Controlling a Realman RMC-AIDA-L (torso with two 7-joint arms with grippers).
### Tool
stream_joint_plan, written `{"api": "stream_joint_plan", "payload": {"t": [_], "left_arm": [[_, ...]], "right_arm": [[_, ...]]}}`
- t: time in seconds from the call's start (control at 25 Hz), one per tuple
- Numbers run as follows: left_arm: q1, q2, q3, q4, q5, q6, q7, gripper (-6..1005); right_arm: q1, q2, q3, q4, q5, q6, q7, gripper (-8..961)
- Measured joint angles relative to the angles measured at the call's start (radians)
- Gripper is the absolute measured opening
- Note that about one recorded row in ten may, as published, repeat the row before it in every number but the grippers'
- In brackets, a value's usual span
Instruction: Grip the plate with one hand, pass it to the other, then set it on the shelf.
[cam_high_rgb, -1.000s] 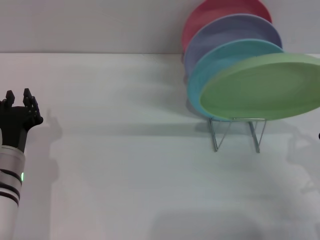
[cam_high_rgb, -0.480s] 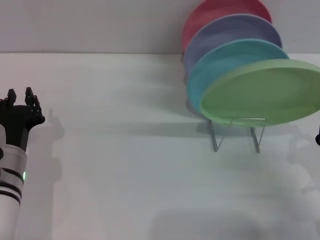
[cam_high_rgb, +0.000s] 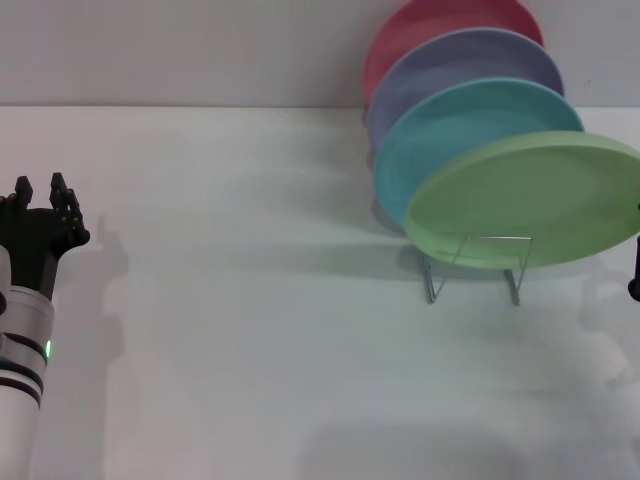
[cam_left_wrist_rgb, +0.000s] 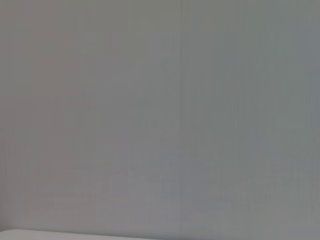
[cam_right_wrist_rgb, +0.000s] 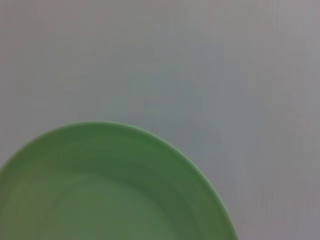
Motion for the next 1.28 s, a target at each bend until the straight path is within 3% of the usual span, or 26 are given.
{"api": "stream_joint_plan", "payload": {"t": [0.64, 0.72, 0.88, 1.0, 1.28], "left_arm": [[0.002, 0.0, 0.0, 0.0, 0.007, 0.0, -0.01, 324], [0.002, 0.0, 0.0, 0.0, 0.008, 0.0, -0.01, 324], [0.001, 0.002, 0.0, -0.003, 0.008, 0.0, -0.011, 324], [0.001, 0.003, 0.0, -0.006, 0.008, 0.005, -0.011, 324], [0.001, 0.005, 0.0, -0.007, 0.033, 0.023, -0.046, 324]], "right_arm": [[0.011, 0.002, 0.003, -0.027, 0.0, 0.055, 0.092, 82], [0.01, 0.002, 0.003, -0.029, 0.0, 0.052, 0.102, 140], [-0.014, 0.004, 0.0, -0.029, -0.001, -0.043, 0.129, 255], [-0.072, 0.008, 0.0, -0.019, -0.002, -0.254, 0.203, 256], [-0.133, 0.009, 0.055, -0.019, 0.148, -0.372, 0.361, 295]]}}
